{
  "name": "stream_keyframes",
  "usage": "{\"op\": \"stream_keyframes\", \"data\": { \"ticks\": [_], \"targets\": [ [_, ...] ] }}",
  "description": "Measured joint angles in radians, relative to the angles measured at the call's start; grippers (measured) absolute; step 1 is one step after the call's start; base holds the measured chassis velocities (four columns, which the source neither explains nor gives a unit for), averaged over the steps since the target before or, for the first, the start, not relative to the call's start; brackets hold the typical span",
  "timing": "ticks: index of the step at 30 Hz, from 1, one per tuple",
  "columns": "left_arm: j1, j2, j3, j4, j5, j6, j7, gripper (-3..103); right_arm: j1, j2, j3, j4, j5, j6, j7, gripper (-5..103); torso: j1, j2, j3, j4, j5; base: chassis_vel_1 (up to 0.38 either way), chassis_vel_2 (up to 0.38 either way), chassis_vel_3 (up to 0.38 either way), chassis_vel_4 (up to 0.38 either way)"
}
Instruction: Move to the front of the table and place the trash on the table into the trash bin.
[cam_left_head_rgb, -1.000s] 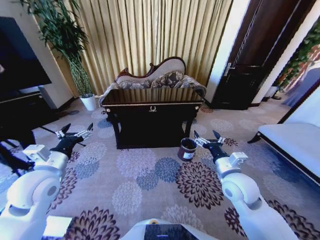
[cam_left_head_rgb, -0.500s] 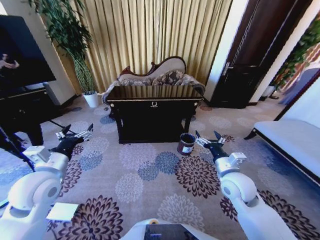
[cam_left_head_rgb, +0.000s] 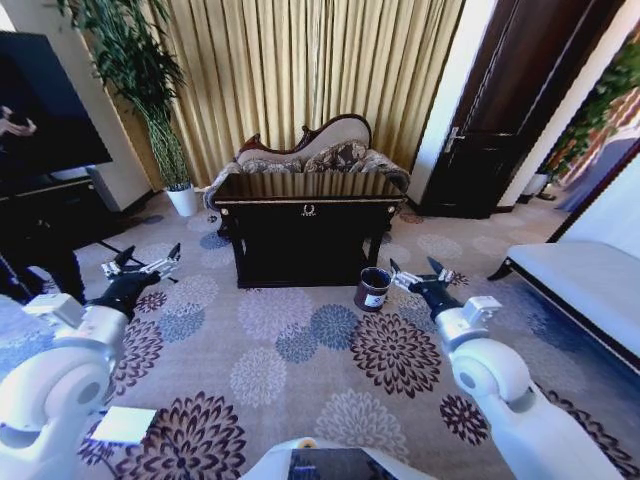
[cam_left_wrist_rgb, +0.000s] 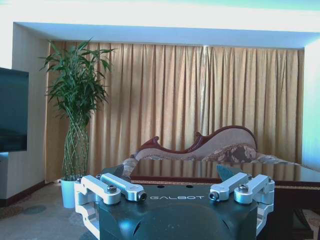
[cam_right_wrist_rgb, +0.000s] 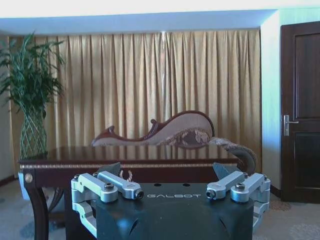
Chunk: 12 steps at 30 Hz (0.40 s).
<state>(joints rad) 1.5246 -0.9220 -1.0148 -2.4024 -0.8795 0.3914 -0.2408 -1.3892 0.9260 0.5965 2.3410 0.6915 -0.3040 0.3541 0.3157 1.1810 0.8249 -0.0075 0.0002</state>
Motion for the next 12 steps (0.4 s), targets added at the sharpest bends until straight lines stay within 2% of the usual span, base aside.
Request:
{"op": "stream_keyframes", "data": {
  "ticks": [6, 12],
  "targets": [
    [0.023, 0.009, -0.038, -0.014, -0.022, 0.001, 0.001, 100, 0.028, -0.013, -0.007, 0.025, 0.015, -0.013, 0.013, 100, 0.000, 0.000, 0.000, 0.0004, -0.0005, 0.000, 0.000, 0.000, 0.000],
    [0.019, -0.038, -0.028, -0.007, -0.016, 0.008, 0.040, 100, 0.026, 0.000, -0.007, 0.034, 0.000, -0.027, 0.019, 100, 0.000, 0.000, 0.000, 0.0001, 0.0000, 0.000, 0.000, 0.000, 0.000]
  ]
}}
